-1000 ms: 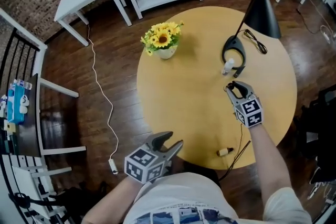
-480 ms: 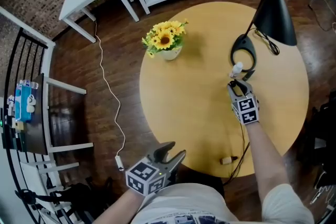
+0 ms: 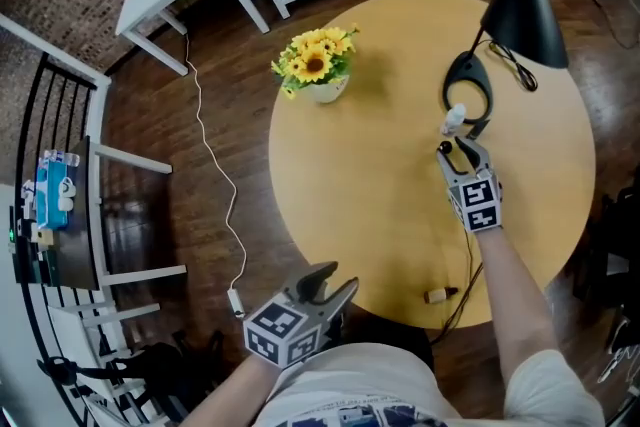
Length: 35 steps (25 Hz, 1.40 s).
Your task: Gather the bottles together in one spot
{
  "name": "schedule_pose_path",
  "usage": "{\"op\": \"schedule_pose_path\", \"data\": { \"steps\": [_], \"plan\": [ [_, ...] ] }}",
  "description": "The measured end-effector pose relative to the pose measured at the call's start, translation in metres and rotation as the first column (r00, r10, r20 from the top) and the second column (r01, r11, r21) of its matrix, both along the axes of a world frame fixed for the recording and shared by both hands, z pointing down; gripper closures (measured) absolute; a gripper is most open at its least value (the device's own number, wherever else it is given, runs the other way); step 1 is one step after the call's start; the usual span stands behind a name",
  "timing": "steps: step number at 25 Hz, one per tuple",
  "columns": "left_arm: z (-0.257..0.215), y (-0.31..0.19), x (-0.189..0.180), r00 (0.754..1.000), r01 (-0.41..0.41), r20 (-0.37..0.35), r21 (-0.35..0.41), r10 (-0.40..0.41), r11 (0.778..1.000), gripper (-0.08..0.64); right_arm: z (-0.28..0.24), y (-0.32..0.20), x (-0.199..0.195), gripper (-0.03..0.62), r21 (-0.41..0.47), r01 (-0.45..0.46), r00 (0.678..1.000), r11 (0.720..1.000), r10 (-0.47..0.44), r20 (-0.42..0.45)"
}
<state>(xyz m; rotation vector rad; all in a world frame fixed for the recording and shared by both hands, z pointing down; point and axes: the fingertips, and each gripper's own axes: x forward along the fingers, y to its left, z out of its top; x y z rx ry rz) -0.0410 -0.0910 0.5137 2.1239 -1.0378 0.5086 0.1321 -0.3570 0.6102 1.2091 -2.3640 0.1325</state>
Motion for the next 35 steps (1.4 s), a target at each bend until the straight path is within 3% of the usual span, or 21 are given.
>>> {"op": "schedule_pose_path", "data": {
  "steps": [6,14,22,26,30,35],
  "plan": [
    [-0.005,0.006,0.003,0.999,-0.042,-0.002,0.037,0.042,0.998,0.391,-0.057,0.061,0.025,0.382,0.047,-0.048,0.998,0.998,0.045,0.045],
    [-0.033,0.041,-0.017,0.99,-0.14,-0.011,0.098,0.142,0.985,0.39,-0.122,0.224,0.047,0.383,0.03,-0.189,0.98,0.982,0.186,0.069],
    [-0.04,0.111,-0.06,0.968,-0.248,-0.009,0.126,0.252,0.96,0.391,-0.127,0.4,0.0,0.383,-0.089,-0.279,0.954,0.956,0.287,0.086],
    [-0.036,0.147,-0.074,0.955,-0.289,-0.027,0.128,0.295,0.949,0.391,-0.13,0.466,-0.018,0.383,-0.103,-0.332,0.938,0.937,0.34,0.068],
    [-0.025,0.183,-0.096,0.954,-0.293,-0.028,0.114,0.298,0.949,0.39,-0.132,0.515,-0.045,0.383,-0.115,-0.349,0.932,0.93,0.357,0.055],
    [-0.02,0.203,-0.114,0.962,-0.268,-0.026,0.118,0.272,0.956,0.391,-0.139,0.541,-0.068,0.383,-0.111,-0.341,0.937,0.933,0.348,0.043]
  ]
}}
